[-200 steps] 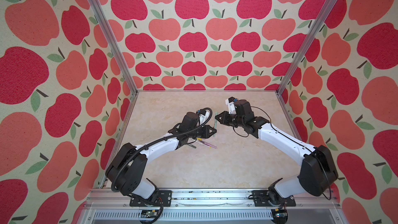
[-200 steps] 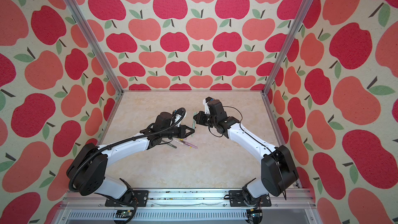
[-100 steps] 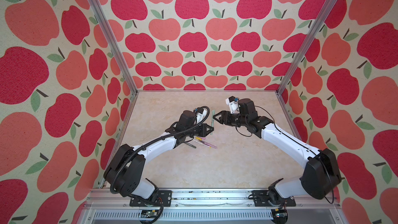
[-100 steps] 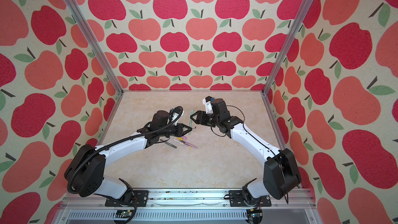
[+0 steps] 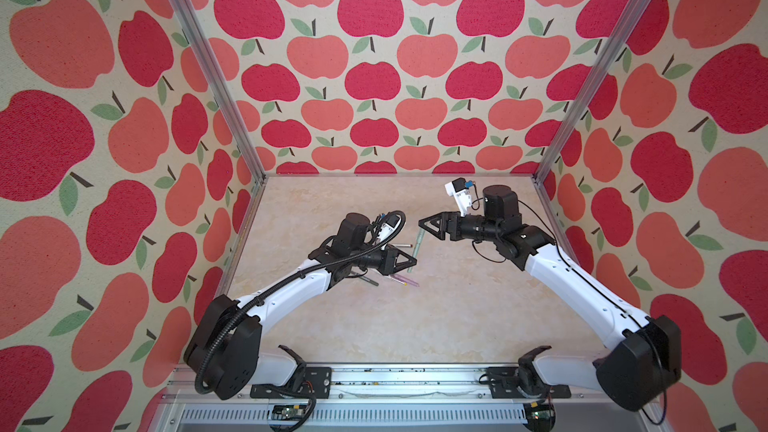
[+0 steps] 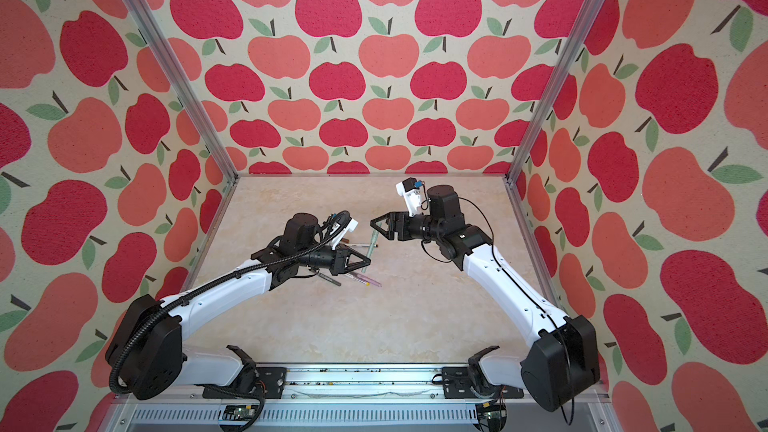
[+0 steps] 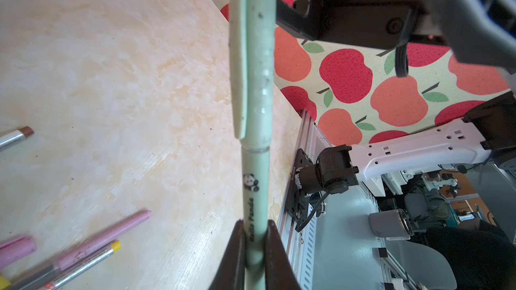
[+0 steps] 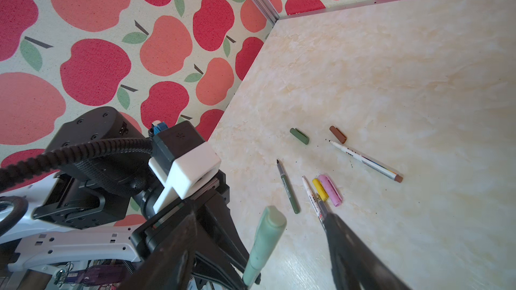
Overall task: Insert the pens into the pen caps
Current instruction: 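Lower the cap onto the pen nib with the right gripper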
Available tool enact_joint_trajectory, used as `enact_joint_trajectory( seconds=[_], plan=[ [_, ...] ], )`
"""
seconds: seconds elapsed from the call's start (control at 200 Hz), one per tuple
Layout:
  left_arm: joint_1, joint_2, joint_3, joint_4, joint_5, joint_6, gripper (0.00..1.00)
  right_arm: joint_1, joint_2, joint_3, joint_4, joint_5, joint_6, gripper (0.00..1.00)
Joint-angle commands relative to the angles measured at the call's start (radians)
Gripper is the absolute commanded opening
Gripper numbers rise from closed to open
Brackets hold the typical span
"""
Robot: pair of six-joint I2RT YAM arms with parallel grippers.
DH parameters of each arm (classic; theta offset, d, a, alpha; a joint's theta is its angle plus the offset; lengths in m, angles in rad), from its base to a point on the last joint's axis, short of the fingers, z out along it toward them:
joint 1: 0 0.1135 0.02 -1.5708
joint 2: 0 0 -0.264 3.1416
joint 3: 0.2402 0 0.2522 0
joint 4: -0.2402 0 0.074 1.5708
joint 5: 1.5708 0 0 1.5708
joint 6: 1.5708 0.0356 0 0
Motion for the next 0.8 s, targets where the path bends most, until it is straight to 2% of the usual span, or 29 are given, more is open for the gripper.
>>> enact_joint_trajectory(
  seconds=[0.0, 0.235, 0.59, 0.795],
  plan=[
    [0.006, -0.028, -0.015, -0.025, 0.053, 0.054, 0.00, -0.005, -0.018, -0.014, -0.021, -0.039, -0.026, 0.72],
    [0.003, -0.025, 0.001, -0.057, 0.056, 0.079, 0.00, -0.006, 0.022, -0.007, 0.027, -0.066, 0.026, 0.60],
    [0.001, -0.032, -0.004, -0.039, 0.021, 0.078, 0.00, 0.005, 0.065, 0.000, 0.056, -0.087, 0.070, 0.33],
    [0.002, -0.027, -0.004, -0.009, 0.015, 0.061, 0.00, 0.015, 0.071, 0.001, 0.043, -0.088, 0.064, 0.29]
  ],
)
